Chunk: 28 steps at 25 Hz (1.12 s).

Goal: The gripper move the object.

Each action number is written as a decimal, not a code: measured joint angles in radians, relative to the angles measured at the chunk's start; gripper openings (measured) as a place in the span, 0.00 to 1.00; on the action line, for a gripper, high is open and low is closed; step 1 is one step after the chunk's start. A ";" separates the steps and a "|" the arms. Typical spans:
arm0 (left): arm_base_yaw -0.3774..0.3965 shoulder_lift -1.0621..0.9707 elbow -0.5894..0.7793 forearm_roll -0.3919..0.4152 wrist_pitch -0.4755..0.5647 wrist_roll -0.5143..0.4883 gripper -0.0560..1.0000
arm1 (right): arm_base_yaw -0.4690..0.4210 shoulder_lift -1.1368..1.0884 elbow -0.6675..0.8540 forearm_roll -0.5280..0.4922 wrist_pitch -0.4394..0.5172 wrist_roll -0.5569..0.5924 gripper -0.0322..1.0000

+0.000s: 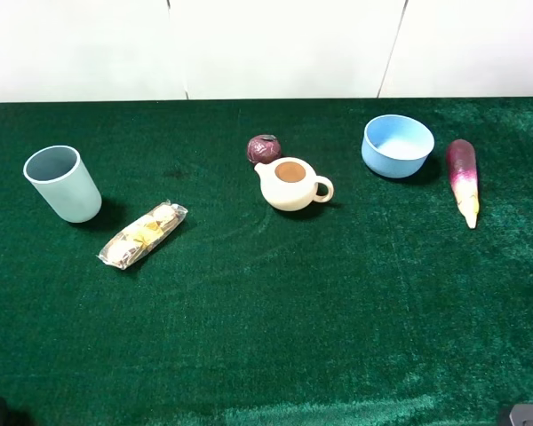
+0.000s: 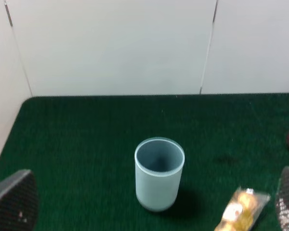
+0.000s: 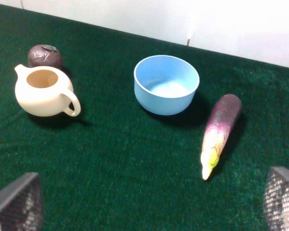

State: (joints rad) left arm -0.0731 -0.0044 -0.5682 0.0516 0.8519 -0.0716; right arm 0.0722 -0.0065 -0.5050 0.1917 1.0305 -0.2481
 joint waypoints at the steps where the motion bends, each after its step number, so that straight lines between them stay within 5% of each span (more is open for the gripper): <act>1: 0.000 0.000 0.010 0.000 0.012 0.000 0.99 | 0.000 0.000 0.000 0.000 0.000 0.000 0.70; 12: 0.000 -0.002 0.061 0.024 0.196 0.000 0.99 | 0.000 0.000 0.000 0.000 -0.002 0.000 0.70; 28: 0.000 -0.003 0.065 0.027 0.202 0.004 0.99 | 0.000 0.000 0.000 0.000 -0.001 0.000 0.70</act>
State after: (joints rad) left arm -0.0731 -0.0075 -0.5028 0.0782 1.0542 -0.0679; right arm 0.0722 -0.0065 -0.5050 0.1917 1.0296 -0.2481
